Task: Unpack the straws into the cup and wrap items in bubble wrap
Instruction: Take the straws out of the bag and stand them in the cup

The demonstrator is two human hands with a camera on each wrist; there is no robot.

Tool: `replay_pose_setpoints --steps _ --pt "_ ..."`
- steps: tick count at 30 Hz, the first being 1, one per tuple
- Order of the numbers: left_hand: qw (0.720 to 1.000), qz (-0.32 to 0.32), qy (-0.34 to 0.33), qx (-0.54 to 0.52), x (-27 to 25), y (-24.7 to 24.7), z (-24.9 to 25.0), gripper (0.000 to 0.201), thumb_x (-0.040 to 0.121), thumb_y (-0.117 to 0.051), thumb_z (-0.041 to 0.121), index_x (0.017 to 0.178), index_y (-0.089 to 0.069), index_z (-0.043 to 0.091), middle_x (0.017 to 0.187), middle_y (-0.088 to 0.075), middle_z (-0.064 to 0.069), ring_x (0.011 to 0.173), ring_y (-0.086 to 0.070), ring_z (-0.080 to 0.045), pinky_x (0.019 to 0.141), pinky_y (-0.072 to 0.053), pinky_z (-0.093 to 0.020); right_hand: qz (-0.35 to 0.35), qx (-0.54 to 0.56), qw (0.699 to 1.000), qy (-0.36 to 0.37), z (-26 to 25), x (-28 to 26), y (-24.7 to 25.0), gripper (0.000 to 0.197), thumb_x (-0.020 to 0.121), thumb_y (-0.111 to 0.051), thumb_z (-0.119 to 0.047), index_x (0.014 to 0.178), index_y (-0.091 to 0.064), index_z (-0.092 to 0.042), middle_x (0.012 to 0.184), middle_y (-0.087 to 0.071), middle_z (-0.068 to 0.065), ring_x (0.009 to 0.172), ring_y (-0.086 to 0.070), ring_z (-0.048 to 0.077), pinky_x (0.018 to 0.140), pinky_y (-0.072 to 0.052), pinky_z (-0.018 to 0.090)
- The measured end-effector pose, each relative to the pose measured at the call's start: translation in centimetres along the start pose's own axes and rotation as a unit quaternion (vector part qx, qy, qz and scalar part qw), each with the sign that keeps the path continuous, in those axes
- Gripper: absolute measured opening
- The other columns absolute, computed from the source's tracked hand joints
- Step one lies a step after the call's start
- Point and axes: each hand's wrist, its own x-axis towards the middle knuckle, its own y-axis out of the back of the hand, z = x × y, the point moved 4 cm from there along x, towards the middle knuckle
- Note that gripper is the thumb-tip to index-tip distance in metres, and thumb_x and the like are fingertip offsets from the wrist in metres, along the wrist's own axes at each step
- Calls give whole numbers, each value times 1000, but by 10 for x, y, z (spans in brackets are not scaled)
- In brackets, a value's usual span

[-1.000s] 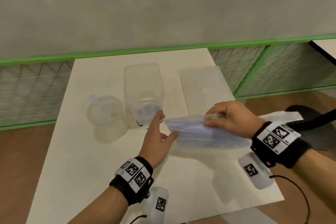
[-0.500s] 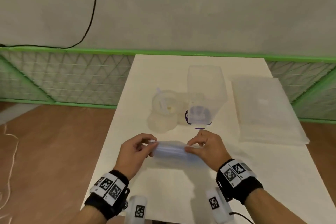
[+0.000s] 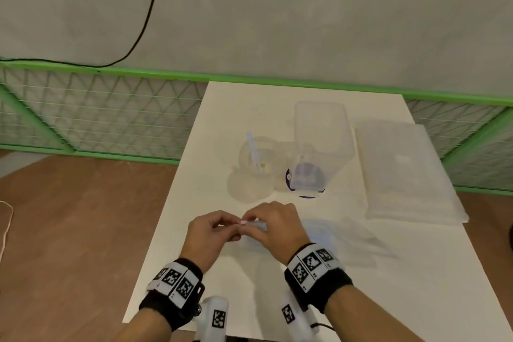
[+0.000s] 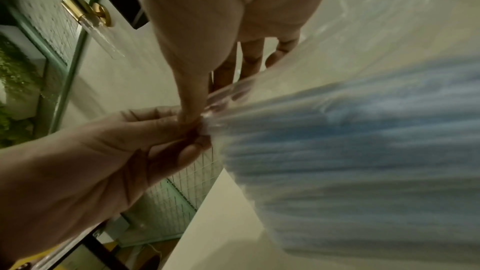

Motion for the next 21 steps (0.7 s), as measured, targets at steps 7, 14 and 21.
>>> replay_pose_setpoints --steps 7,14,21 --pt "999 21 -27 21 5 13 9 11 85 -70 -2 78 -74 7 72 -72 -5 66 -72 -25 58 -57 -25 102 74 992 10 21 -8 11 23 89 -56 -48 81 -67 -30 83 -67 -16 76 -58 9 71 -48 41" --pt "994 102 -8 -25 25 60 0 14 87 -67 -3 81 -72 8 77 -74 -2 61 -71 -17 56 -57 -21 254 4 960 -120 115 -58 63 13 82 -73 -31 74 -68 -22 78 -69 -10 75 -64 22 68 -52 41" --pt "990 108 1 -95 34 57 10 12 89 -63 -6 84 -67 4 89 -71 -11 59 -70 -14 58 -57 -16 278 13 930 -241 165 -96 95 10 83 -76 -23 77 -68 -22 83 -70 -4 85 -64 26 71 -49 40"
